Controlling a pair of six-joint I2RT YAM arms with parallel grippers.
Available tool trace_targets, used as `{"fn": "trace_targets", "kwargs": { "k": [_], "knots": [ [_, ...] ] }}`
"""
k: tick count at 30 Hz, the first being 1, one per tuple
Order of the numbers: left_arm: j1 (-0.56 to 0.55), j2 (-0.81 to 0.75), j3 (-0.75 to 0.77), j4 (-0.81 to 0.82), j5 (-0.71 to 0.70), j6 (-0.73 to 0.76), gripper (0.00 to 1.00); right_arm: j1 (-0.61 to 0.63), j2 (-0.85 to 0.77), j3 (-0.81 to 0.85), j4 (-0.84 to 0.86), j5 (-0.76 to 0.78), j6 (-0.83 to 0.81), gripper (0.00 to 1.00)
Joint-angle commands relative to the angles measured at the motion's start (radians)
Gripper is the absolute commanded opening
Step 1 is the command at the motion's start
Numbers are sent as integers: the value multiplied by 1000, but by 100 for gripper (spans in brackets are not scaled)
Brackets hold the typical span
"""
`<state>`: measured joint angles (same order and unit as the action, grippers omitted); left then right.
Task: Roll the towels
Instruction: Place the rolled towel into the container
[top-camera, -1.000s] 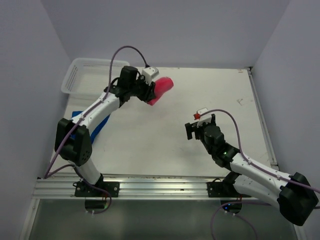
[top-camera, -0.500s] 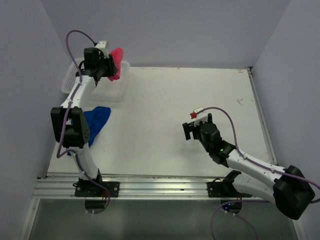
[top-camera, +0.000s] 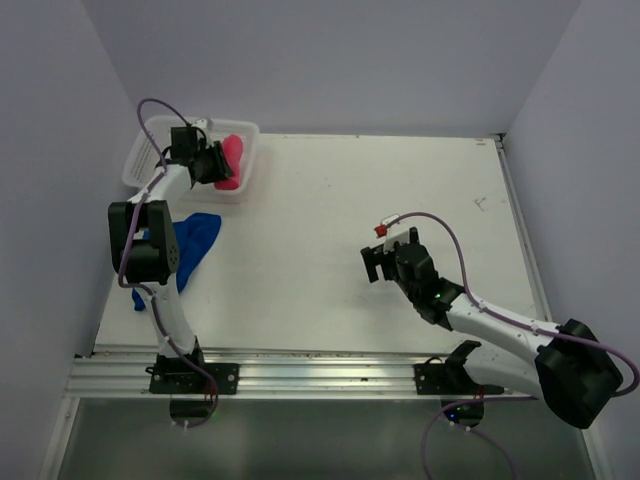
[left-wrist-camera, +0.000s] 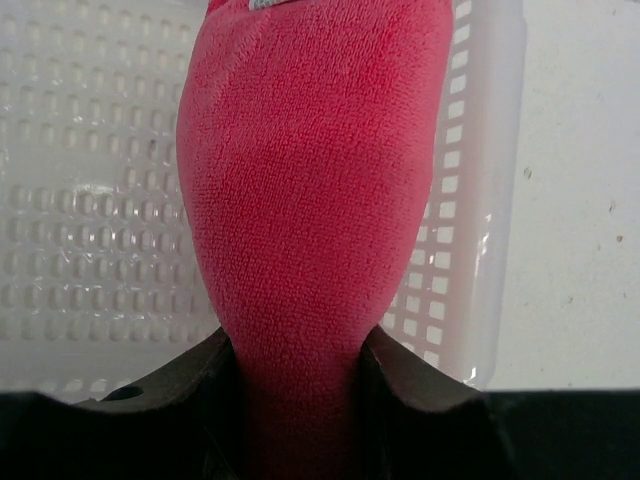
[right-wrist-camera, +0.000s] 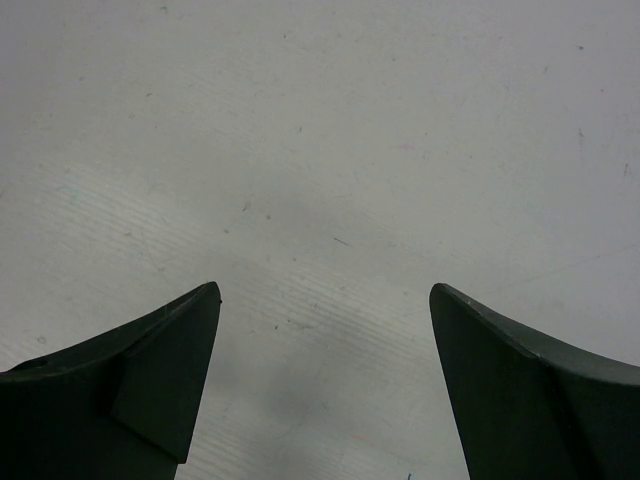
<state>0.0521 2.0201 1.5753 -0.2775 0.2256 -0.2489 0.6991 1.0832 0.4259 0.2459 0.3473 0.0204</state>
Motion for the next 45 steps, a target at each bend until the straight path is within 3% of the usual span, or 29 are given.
{"fn": "trace_targets", "kwargs": {
  "k": [1,8,12,17,19,23,26,36,37,45],
  "knots": [
    [31,19,-73,132,86,-42,0,-6,12,40,16,-18,16,89],
    [61,66,-95,166,123,-35,0,-7,26,39,15,-10,27,89],
    [60,80,-84,153,107,-21,6,-10,29,37,13,4,27,90],
    [60,86,-72,144,93,-16,33,-13,32,40,12,1,27,90],
    [58,88,-63,132,89,-9,37,-15,34,40,10,-1,27,90],
    [60,85,-61,121,66,5,63,-13,34,40,9,-4,27,90],
    [60,83,-57,110,57,10,75,-16,37,42,9,-8,27,91],
    [60,34,-35,94,52,7,82,-18,34,45,4,-25,30,91],
    [60,31,-29,84,50,10,88,-18,34,45,4,-28,32,91],
    [60,3,35,23,18,49,90,-20,24,48,-5,-36,33,91]
  ]
}}
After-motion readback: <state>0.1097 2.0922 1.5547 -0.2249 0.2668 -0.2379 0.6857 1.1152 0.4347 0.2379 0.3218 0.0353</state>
